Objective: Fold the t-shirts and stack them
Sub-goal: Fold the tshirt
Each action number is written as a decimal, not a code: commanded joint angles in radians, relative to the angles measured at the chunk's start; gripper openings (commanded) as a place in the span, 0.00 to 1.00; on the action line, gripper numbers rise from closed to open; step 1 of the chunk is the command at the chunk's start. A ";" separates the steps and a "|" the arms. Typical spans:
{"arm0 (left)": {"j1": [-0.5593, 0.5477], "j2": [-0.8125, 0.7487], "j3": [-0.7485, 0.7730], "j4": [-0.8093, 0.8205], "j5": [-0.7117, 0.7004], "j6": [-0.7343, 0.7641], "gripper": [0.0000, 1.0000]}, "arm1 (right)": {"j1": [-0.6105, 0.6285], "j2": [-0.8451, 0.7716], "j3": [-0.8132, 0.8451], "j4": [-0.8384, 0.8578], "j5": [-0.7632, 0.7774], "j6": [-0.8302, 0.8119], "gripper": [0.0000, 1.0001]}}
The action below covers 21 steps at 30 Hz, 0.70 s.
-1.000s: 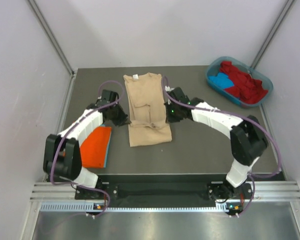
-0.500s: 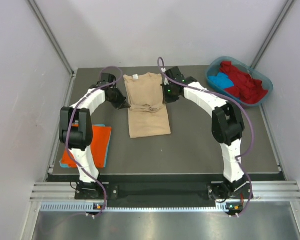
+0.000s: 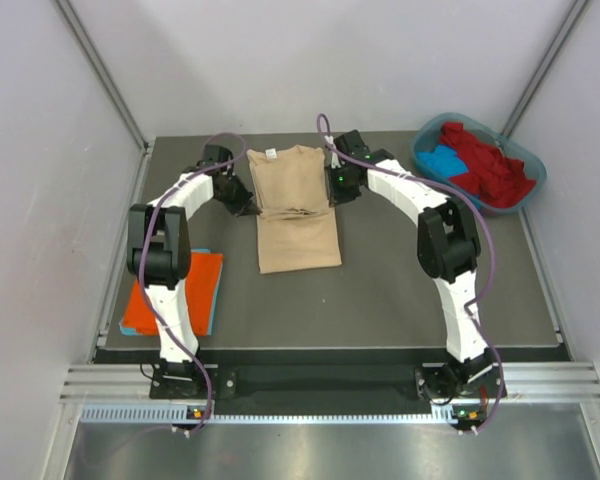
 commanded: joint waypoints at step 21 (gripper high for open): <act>-0.082 -0.282 -0.224 0.099 -0.114 0.074 0.24 | -0.012 -0.144 -0.082 0.067 -0.016 -0.043 0.17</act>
